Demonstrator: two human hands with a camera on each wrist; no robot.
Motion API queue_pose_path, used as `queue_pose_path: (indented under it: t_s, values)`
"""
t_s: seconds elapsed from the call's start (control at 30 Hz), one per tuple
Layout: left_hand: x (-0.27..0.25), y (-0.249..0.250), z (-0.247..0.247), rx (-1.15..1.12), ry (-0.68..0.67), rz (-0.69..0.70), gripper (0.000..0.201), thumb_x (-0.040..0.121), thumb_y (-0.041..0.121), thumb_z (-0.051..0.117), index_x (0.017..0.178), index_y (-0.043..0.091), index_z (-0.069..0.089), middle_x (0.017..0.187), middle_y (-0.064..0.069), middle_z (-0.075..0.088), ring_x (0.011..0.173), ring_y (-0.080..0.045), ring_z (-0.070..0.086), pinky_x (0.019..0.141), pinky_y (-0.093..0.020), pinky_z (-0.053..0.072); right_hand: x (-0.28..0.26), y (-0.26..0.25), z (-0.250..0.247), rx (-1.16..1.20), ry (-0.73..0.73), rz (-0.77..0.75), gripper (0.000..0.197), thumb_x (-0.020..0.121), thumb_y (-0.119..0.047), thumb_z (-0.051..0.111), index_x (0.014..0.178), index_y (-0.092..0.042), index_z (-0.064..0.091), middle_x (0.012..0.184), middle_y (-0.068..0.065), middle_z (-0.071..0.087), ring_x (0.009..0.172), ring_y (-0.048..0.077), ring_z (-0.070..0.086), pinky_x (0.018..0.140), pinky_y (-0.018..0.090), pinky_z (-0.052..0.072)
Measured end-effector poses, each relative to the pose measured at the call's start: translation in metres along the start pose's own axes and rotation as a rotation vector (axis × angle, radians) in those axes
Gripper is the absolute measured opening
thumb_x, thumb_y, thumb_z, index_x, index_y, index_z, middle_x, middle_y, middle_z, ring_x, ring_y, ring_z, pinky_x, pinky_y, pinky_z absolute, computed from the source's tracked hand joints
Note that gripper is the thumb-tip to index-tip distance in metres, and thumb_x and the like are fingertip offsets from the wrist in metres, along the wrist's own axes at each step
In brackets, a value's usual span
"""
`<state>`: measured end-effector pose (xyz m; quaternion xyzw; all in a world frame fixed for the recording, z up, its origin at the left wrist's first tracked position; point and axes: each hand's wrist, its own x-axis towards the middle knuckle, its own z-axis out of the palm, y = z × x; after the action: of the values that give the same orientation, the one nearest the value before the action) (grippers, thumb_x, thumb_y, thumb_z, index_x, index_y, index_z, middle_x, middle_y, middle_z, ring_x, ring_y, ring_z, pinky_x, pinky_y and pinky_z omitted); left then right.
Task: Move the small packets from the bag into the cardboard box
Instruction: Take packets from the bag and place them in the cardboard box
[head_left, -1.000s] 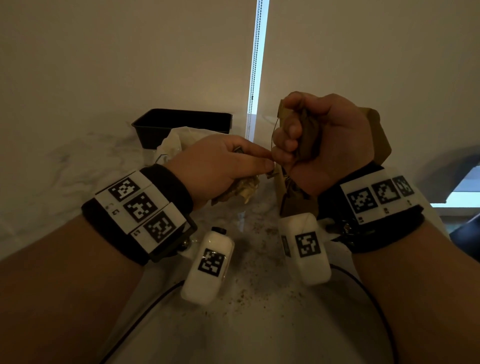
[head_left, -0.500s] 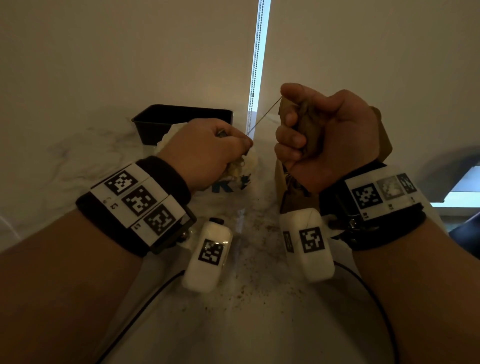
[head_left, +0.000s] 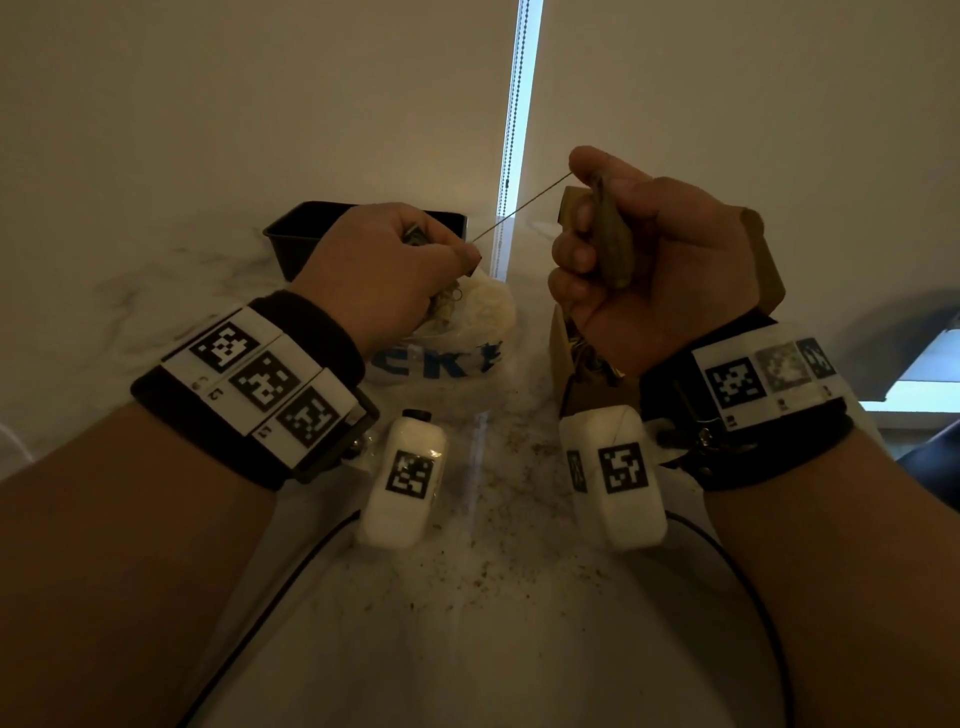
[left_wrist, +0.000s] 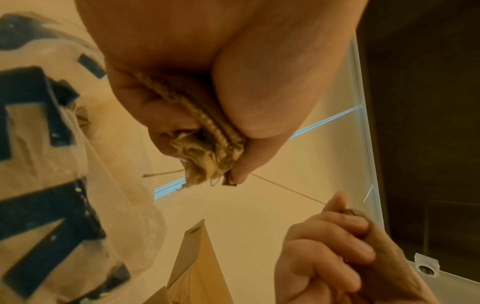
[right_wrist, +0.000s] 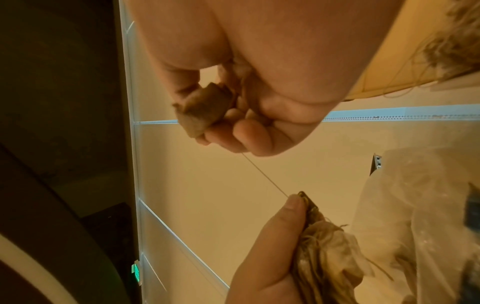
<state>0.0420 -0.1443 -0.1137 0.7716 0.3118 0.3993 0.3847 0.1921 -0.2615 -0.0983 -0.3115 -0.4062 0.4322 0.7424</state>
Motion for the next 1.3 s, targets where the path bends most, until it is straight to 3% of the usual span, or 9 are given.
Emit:
queue_pose_path:
  t_s: [0.17,0.27,0.43,0.67,0.8,0.93,1.0,1.1,1.3]
  values:
    - [-0.002,0.002,0.001,0.075,-0.122,0.088,0.007,0.087,0.033,0.074,0.085,0.026,0.075,0.075,0.014,0.07,0.067,0.002,0.065,0.066,-0.018,0.053,0.003,0.002,-0.002,-0.091,0.051,-0.039,0.033,0.085,-0.013,0.043,0.11,-0.02,0.064,0.088,0.003,0.056,0.064,0.016,0.05,0.057,0.026,0.039]
    - [-0.004,0.002,0.003,0.155,-0.205,0.146,0.006,0.087,0.035,0.073,0.088,0.029,0.074,0.089,0.015,0.07,0.078,0.004,0.065,0.066,-0.008,0.05,0.006,0.003,-0.002,-0.142,0.126,-0.043,0.031,0.094,-0.01,0.04,0.11,-0.022,0.063,0.097,0.003,0.056,0.069,0.015,0.049,0.058,0.026,0.037]
    - [-0.009,0.009,0.005,0.17,-0.326,0.212,0.002,0.089,0.028,0.072,0.088,0.028,0.073,0.088,0.015,0.066,0.07,0.012,0.061,0.059,-0.003,0.042,0.009,0.004,-0.005,-0.054,0.243,-0.005,0.025,0.098,-0.01,0.042,0.102,-0.018,0.065,0.087,0.002,0.061,0.066,0.014,0.05,0.056,0.024,0.041]
    - [-0.013,0.013,0.005,0.176,-0.339,0.27,0.002,0.086,0.032,0.073,0.084,0.033,0.073,0.087,0.021,0.065,0.081,0.008,0.061,0.068,-0.002,0.041,0.012,0.004,-0.011,0.15,0.317,0.119,0.02,0.095,-0.016,0.045,0.1,-0.015,0.065,0.077,0.0,0.063,0.055,0.011,0.054,0.054,0.021,0.043]
    - [-0.015,0.016,0.004,0.132,-0.31,0.272,0.003,0.085,0.033,0.074,0.085,0.03,0.075,0.087,0.017,0.068,0.081,0.003,0.063,0.069,-0.004,0.043,0.014,0.008,-0.012,0.02,0.329,0.105,0.018,0.096,-0.014,0.046,0.103,-0.015,0.063,0.078,0.001,0.062,0.058,0.012,0.053,0.053,0.024,0.045]
    - [-0.015,0.019,0.002,-0.03,-0.25,0.214,0.007,0.086,0.031,0.075,0.088,0.024,0.076,0.088,0.001,0.074,0.08,-0.016,0.07,0.078,-0.029,0.059,0.016,0.015,-0.011,-0.285,0.329,0.111,0.023,0.096,-0.012,0.048,0.101,-0.02,0.068,0.086,0.002,0.064,0.067,0.015,0.056,0.055,0.025,0.046]
    - [-0.015,0.02,0.002,-0.133,-0.206,0.128,0.008,0.086,0.03,0.075,0.088,0.022,0.076,0.085,-0.006,0.075,0.076,-0.026,0.071,0.074,-0.04,0.06,0.019,0.017,-0.006,-0.482,0.297,0.154,0.024,0.097,-0.013,0.049,0.095,-0.028,0.067,0.087,0.0,0.067,0.071,0.014,0.059,0.056,0.025,0.046]
    - [-0.012,0.017,0.003,-0.25,-0.159,0.023,0.007,0.086,0.028,0.076,0.086,0.022,0.075,0.081,0.003,0.076,0.076,-0.011,0.073,0.072,-0.03,0.061,0.022,0.018,0.001,-0.553,0.256,0.182,0.023,0.096,-0.011,0.053,0.088,-0.028,0.066,0.067,-0.007,0.072,0.062,0.009,0.064,0.049,0.018,0.048]
    - [-0.01,0.014,0.006,-0.288,-0.135,-0.031,0.008,0.086,0.025,0.077,0.087,0.017,0.074,0.085,-0.002,0.077,0.078,-0.015,0.075,0.069,-0.027,0.06,0.016,0.02,-0.003,-0.547,0.188,0.095,0.015,0.092,-0.004,0.057,0.093,-0.014,0.068,0.077,0.005,0.071,0.061,0.012,0.065,0.05,0.021,0.05]
